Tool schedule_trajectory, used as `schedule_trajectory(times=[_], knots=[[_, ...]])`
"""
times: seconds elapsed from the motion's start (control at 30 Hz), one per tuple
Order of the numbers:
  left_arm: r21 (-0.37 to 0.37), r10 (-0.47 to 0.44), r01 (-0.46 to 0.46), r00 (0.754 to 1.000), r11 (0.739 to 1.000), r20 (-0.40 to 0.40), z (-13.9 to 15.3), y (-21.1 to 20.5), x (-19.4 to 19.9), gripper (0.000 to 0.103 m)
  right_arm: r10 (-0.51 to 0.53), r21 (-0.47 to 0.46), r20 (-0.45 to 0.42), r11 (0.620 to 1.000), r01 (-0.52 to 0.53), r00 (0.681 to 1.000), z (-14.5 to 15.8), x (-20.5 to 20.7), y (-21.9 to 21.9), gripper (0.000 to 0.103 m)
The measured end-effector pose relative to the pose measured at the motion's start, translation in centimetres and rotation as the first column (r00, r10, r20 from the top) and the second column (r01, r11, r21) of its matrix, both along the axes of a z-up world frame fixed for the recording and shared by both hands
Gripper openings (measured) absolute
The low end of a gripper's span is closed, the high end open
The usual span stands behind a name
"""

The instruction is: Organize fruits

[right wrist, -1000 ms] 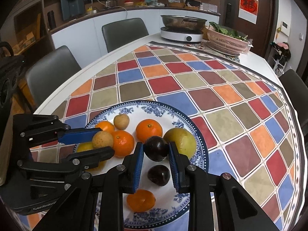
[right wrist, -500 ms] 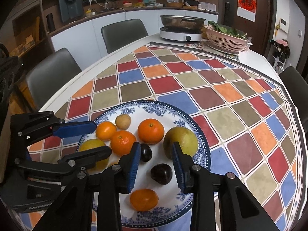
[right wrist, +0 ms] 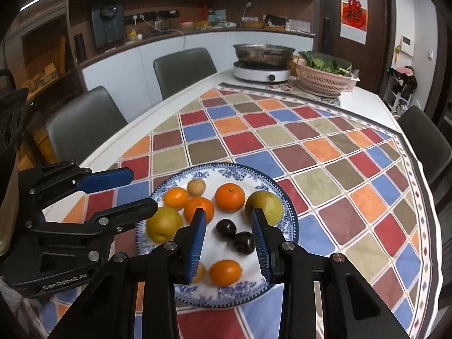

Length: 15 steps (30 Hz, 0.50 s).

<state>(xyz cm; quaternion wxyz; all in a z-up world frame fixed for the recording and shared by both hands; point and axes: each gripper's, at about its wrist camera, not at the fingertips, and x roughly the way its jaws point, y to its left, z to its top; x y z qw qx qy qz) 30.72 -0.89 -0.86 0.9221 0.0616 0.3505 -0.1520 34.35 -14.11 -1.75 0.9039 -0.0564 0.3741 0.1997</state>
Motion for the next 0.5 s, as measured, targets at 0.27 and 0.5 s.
schedule_trajectory(times=[0.27,0.5], knots=[[0.001,0.042,-0.042,0.996,0.999,0.077,2.4,-0.3,-4.2,0.073,-0.045,0.014,0.062,0.999,0.044,0.997,2.2,-4.4,-1.3,0.048],[-0.045,0.105,-0.101,0.989,0.994,0.1,3.8,0.0,-8.1,0.088,-0.09,0.041,0.102,0.995,0.086,0.991,3.5,-8.6,-2.7,0.058]])
